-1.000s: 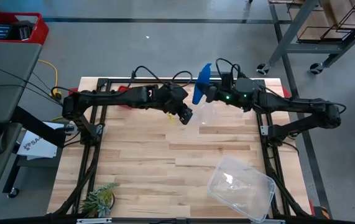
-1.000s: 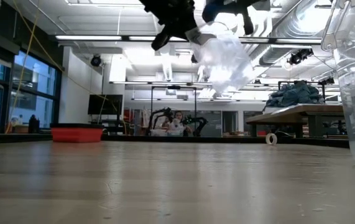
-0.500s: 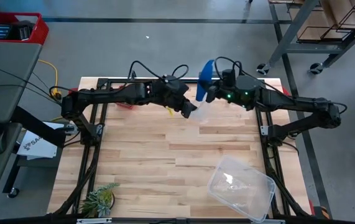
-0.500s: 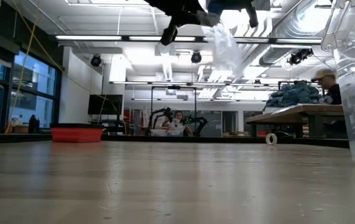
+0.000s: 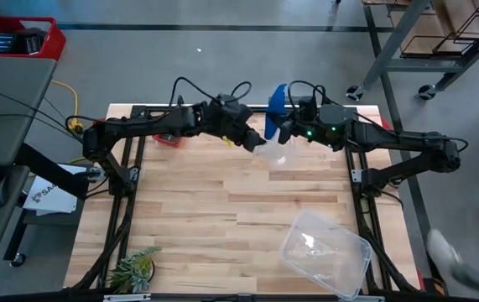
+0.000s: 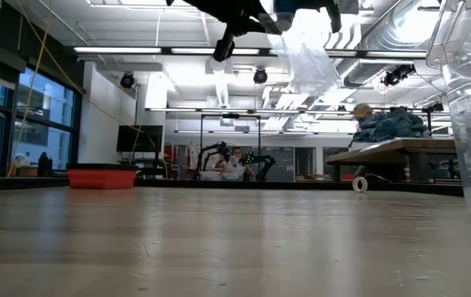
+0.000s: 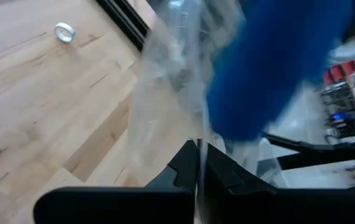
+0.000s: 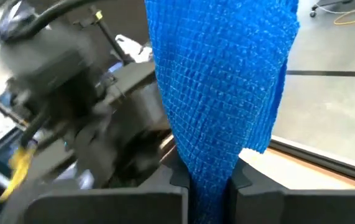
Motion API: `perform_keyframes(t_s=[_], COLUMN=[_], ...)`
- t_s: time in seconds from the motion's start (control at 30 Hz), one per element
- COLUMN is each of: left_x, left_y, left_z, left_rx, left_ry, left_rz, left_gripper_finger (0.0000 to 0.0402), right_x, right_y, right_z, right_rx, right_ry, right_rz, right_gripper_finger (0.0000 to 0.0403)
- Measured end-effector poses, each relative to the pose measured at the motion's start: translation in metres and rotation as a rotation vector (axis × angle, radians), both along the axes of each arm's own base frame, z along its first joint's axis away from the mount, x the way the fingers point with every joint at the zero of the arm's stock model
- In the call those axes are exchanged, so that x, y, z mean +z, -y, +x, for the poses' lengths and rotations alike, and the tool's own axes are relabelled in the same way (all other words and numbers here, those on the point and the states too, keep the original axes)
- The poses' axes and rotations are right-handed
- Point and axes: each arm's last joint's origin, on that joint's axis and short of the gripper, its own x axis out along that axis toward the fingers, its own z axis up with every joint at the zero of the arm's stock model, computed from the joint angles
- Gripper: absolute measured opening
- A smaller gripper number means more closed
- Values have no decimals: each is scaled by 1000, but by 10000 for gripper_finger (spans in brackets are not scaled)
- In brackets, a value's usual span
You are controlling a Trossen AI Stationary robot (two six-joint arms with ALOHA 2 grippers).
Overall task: Roll bandage
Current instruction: Put the blue rolled bandage into the transparent zip bag
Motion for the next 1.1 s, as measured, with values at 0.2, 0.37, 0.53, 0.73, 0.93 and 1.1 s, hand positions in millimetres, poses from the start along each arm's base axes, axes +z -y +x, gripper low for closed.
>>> perform_keyframes(t_s=[0.2, 0.37, 0.53, 0.73, 0.93, 1.1], left_x=[9, 20, 20, 22, 26, 26], left_y=[-19, -25, -25, -27, -37, -41], left_z=[-10, -16, -18, -17, -19, -21], left_rx=[-35, -131, -180, -168, -147, -143], left_ry=[54, 120, 114, 134, 172, 173], left_rz=[-87, -171, -222, -239, -270, -288], left_gripper_finger=[0, 0, 0, 0, 0, 0], right_x=[-6, -8, -5, -1, -1, 14], right_y=[-10, -13, -14, -18, -19, -18], right_z=[0, -1, 0, 2, 2, 0], right_rx=[10, -37, 21, 90, 101, 52], right_ry=[-100, -163, -158, -137, -164, -148], right_rz=[-53, -138, -178, -244, -297, -352], right_gripper_finger=[15, 15, 15, 68, 175, 205])
